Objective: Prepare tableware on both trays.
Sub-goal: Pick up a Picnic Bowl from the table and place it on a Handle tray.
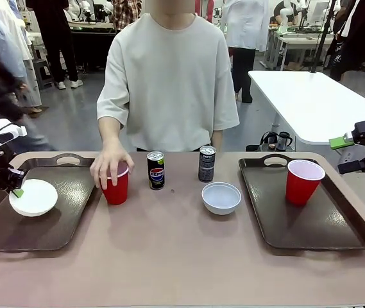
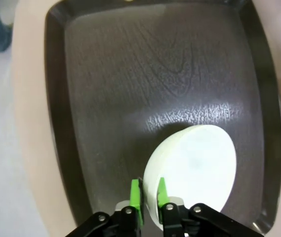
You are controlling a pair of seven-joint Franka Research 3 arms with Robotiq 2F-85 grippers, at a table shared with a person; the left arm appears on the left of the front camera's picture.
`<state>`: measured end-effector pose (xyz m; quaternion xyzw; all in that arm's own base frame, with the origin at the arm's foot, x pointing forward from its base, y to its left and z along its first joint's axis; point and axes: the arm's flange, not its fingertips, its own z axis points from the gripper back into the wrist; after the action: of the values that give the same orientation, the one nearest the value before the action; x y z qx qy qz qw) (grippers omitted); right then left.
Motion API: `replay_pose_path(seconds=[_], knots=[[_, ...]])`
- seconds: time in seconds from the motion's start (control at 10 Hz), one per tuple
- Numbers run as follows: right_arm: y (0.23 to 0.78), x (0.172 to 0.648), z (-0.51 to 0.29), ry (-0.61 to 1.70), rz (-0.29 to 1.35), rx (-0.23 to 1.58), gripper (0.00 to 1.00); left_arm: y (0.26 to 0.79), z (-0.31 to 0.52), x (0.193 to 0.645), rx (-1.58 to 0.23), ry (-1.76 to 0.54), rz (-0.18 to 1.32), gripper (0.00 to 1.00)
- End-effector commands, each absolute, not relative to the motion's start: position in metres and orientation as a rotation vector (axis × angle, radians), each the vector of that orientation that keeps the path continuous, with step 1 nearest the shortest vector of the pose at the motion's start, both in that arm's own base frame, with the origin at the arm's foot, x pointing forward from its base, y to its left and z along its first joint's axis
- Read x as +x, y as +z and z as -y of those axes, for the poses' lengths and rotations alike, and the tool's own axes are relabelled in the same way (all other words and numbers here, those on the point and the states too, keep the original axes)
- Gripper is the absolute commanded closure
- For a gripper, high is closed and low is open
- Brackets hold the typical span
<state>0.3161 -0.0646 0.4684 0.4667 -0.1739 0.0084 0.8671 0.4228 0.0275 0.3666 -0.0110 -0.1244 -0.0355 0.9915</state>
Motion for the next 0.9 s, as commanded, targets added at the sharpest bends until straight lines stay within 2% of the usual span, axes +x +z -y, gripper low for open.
replay_pose_path(seconds=[0.0,0.1,0.2,0.4,0.5,0.6,0.7,0.8], knots=[[0.467,0.320,0.064,0.024,0.380,1.008,0.00,0.366,-0.025,0.418,0.029,-0.055,0.240,0.17],[0.467,0.320,0.064,0.024,0.380,1.008,0.00,0.365,-0.024,0.421,0.029,-0.058,0.232,0.31],[0.467,0.320,0.064,0.024,0.380,1.008,0.00,0.365,-0.024,0.421,0.032,-0.058,0.225,0.00],[0.467,0.320,0.064,0.024,0.380,1.008,0.00,0.367,-0.025,0.419,0.053,-0.050,0.221,0.00],[0.467,0.320,0.064,0.024,0.380,1.008,0.00,0.381,-0.023,0.411,0.046,-0.059,0.237,0.33],[0.467,0.320,0.064,0.024,0.380,1.008,0.00,0.420,-0.013,0.343,0.033,-0.203,0.178,0.33],[0.467,0.320,0.064,0.024,0.380,1.008,0.00,0.451,-0.012,0.272,0.070,-0.340,0.305,0.33],[0.467,0.320,0.064,0.024,0.380,1.008,0.00,0.457,-0.017,0.266,0.131,-0.303,0.318,0.33]])
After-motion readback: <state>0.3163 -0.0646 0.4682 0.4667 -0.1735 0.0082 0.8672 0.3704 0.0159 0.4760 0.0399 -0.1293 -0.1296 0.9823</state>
